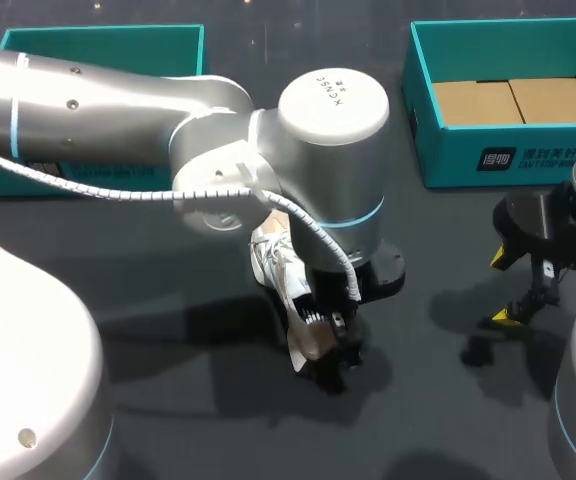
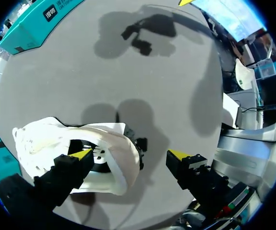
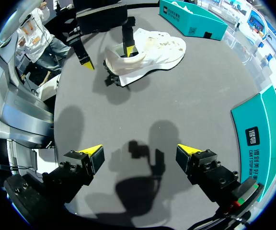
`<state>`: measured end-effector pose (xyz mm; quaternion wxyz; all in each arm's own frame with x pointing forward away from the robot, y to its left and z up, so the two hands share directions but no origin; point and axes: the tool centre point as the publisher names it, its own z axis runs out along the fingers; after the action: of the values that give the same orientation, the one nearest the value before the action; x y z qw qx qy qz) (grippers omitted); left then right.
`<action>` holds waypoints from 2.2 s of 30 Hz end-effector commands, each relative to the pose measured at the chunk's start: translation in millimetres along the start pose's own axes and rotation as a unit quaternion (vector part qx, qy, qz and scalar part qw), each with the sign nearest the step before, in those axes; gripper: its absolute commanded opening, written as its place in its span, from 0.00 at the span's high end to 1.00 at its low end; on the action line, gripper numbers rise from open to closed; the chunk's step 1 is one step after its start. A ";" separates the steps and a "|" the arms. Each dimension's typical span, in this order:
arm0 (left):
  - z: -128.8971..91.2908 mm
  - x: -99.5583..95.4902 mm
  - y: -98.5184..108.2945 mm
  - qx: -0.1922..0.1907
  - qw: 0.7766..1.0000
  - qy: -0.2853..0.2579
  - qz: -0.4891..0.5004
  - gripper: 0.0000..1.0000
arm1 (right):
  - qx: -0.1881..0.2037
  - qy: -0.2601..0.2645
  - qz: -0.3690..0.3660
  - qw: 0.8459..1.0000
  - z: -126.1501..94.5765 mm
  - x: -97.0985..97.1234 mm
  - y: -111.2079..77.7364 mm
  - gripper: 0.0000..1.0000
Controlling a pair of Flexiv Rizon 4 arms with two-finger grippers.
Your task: Take the shoe out of the shoebox, open the shoe tongue, remove and reinsert the insole, then place the shoe into the shoebox
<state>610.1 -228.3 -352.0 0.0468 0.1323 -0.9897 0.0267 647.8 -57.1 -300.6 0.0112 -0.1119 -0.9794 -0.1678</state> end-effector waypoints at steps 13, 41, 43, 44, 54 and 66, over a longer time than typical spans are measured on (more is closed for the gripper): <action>23.6 4.4 3.3 -0.010 1.000 -0.006 0.010 0.09 | 0.000 -0.002 0.000 1.000 0.2 1.7 -0.3 0.00; 34.6 3.0 10.9 -0.038 0.999 -0.012 0.018 0.77 | 0.000 -0.002 0.000 1.000 0.2 1.7 -0.3 0.00; 34.6 3.0 11.6 -0.038 0.999 -0.012 0.017 1.00 | 0.000 -0.002 0.000 1.000 0.2 1.7 -0.3 0.00; 34.6 3.0 12.1 -0.038 0.999 -0.012 0.016 1.00 | 0.000 -0.002 0.000 1.000 0.2 1.7 -0.3 0.00; 18.3 1.4 16.0 -0.036 0.999 -0.001 0.030 1.00 | 0.000 -0.002 0.000 1.000 0.2 1.7 -0.3 0.00; -80.8 -32.5 15.6 -0.047 0.996 0.044 0.060 1.00 | 0.000 -0.002 0.000 1.000 0.2 1.7 -0.3 0.00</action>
<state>628.9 -210.3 -323.2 0.0942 0.0690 -0.9930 -0.0148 647.8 -57.2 -300.6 0.0112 -0.1119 -0.9794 -0.1678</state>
